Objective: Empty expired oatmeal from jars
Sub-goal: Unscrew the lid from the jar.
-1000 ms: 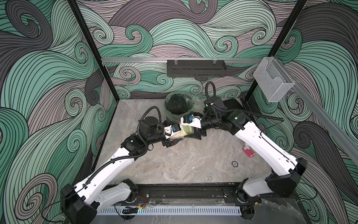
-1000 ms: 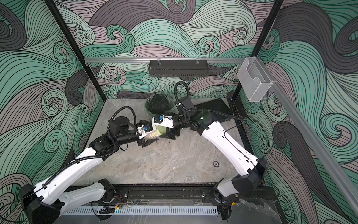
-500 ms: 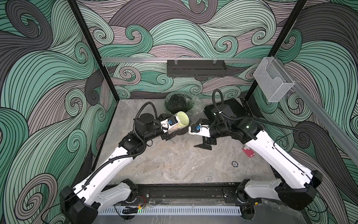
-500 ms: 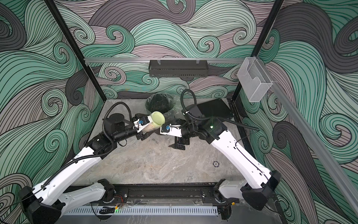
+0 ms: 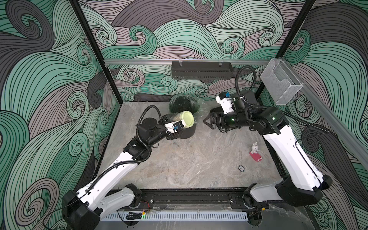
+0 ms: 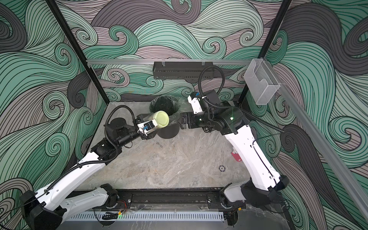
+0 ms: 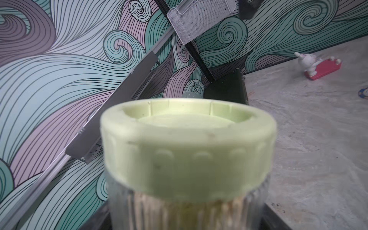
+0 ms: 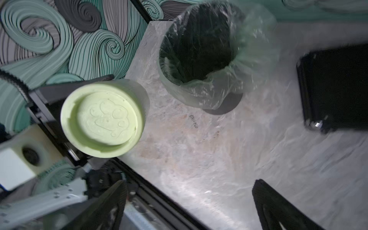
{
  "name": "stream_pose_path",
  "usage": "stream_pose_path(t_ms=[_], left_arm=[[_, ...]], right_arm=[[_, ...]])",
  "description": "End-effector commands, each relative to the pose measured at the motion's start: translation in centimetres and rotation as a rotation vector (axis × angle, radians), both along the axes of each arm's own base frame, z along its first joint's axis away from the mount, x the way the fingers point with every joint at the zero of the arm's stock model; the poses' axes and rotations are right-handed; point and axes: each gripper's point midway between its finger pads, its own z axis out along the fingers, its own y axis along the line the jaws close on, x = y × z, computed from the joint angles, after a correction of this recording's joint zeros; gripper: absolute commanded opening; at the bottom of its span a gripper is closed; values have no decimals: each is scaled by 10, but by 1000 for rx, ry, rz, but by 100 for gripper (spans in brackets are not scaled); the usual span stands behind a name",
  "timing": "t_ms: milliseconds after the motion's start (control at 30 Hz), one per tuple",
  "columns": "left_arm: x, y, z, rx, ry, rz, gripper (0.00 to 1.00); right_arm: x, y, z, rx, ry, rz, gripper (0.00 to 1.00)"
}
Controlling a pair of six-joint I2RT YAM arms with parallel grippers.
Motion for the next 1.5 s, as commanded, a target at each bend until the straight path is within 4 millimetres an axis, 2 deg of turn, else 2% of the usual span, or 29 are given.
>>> stream_pose_path(t_ms=[0, 67, 133, 267, 367, 567, 900, 1267, 1433, 1467], left_arm=[[-3, 13, 79, -37, -361, 89, 0], [-2, 13, 78, -5, -403, 108, 0], [-2, 10, 78, 5, -422, 107, 0], [-4, 4, 75, 7, -445, 101, 0], [-7, 1, 75, -6, -438, 90, 0], [-11, -2, 73, -15, -427, 80, 0], [-13, -6, 74, -26, -420, 69, 0], [-14, -7, 75, -35, -411, 61, 0], [-15, -7, 75, -32, -397, 56, 0], [-15, -6, 74, -28, -391, 56, 0]], right_arm=[[-29, -1, -1, 259, 432, -359, 99], [-36, 5, -2, 347, 584, -482, 99], [-32, 18, 5, 453, 656, -548, 99], [-28, 32, 7, 558, 734, -692, 99], [-16, 47, 6, 616, 754, -727, 99], [11, 61, 20, 722, 672, -725, 99], [2, 82, 6, 711, 747, -750, 99], [15, 97, -1, 717, 738, -728, 99], [20, 102, 1, 731, 711, -702, 89], [20, 102, 3, 731, 699, -692, 83]])
